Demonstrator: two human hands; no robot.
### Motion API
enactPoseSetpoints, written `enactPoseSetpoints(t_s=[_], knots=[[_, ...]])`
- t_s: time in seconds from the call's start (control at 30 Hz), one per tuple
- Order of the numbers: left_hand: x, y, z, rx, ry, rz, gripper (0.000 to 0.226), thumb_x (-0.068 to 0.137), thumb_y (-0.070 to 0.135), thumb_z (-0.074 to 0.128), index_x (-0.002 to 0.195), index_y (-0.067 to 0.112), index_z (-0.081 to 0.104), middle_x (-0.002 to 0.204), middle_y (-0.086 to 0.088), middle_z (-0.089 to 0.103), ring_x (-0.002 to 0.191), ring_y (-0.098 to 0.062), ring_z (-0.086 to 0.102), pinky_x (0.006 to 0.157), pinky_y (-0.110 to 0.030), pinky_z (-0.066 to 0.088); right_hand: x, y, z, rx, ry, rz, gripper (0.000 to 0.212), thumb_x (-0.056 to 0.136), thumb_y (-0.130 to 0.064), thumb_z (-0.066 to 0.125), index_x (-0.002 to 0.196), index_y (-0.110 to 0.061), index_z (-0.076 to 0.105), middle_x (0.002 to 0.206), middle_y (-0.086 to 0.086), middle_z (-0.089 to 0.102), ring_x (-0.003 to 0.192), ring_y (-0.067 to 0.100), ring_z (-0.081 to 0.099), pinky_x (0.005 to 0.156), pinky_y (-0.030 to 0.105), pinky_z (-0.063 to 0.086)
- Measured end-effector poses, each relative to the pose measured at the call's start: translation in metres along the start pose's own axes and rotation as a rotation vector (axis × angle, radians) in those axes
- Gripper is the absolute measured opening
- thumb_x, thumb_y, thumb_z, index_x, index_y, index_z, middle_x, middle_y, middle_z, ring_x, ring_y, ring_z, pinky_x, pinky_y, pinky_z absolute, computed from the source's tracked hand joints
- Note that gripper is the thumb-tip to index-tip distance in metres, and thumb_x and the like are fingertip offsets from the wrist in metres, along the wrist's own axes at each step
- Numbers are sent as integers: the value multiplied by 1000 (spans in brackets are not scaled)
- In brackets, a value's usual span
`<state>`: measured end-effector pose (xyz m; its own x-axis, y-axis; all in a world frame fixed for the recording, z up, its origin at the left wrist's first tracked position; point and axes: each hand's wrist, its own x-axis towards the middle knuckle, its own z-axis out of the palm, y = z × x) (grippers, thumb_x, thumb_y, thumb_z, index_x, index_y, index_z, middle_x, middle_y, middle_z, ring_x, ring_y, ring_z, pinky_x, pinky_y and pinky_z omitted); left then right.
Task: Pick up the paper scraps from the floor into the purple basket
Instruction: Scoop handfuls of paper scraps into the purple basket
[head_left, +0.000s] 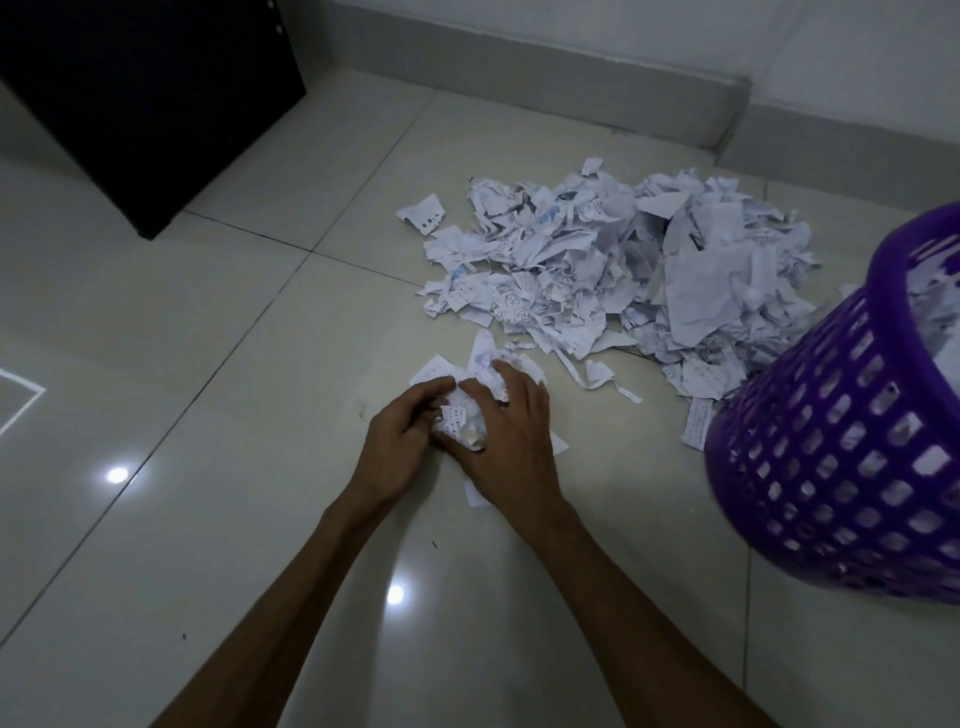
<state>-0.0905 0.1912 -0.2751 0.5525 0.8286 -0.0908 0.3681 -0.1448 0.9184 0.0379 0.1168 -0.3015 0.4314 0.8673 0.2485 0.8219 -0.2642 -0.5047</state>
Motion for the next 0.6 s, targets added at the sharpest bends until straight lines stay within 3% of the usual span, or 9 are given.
enactPoseSetpoints(t_s=[0.13,0.2,0.33,0.43,0.53,0.6], knots=[[1,6,2,-70,26,-33,41,95,-3,47,127,17,62,121,10,64,106,5,60,91,-15,49,-2,2,3,134,16,-11,53,76,-37,79,122,-16,64,140,10,50,132,29,42,108,44,40],[1,7,-1,-72,76,-25,41,92,-6,51,125,15,63,118,7,66,103,0,62,87,-16,52,-5,-1,3,180,55,-33,49,74,-22,82,119,-11,67,134,12,55,127,25,44,107,37,42],[1,6,-7,-29,166,-9,44,87,-5,61,124,20,64,113,15,66,100,3,62,81,-10,51,-3,-4,-1,171,90,-61,39,76,-15,82,112,-7,70,122,11,64,117,19,50,99,30,48],[-1,5,-9,19,163,-11,45,86,0,66,126,21,63,116,11,64,103,3,60,85,-13,52,4,-1,-7,178,56,-36,40,69,-6,86,107,-6,71,114,11,68,108,23,59,91,30,52],[-3,7,-7,54,131,1,41,92,9,63,130,23,60,129,14,55,104,7,55,89,-17,51,10,5,-15,339,50,113,27,76,4,77,102,1,72,106,15,72,96,26,67,90,35,53],[-4,11,-4,92,84,-1,42,92,15,65,132,25,58,137,14,49,110,2,52,86,-10,44,8,1,-27,511,2,282,17,83,2,72,100,1,72,99,13,73,87,18,67,84,36,57]])
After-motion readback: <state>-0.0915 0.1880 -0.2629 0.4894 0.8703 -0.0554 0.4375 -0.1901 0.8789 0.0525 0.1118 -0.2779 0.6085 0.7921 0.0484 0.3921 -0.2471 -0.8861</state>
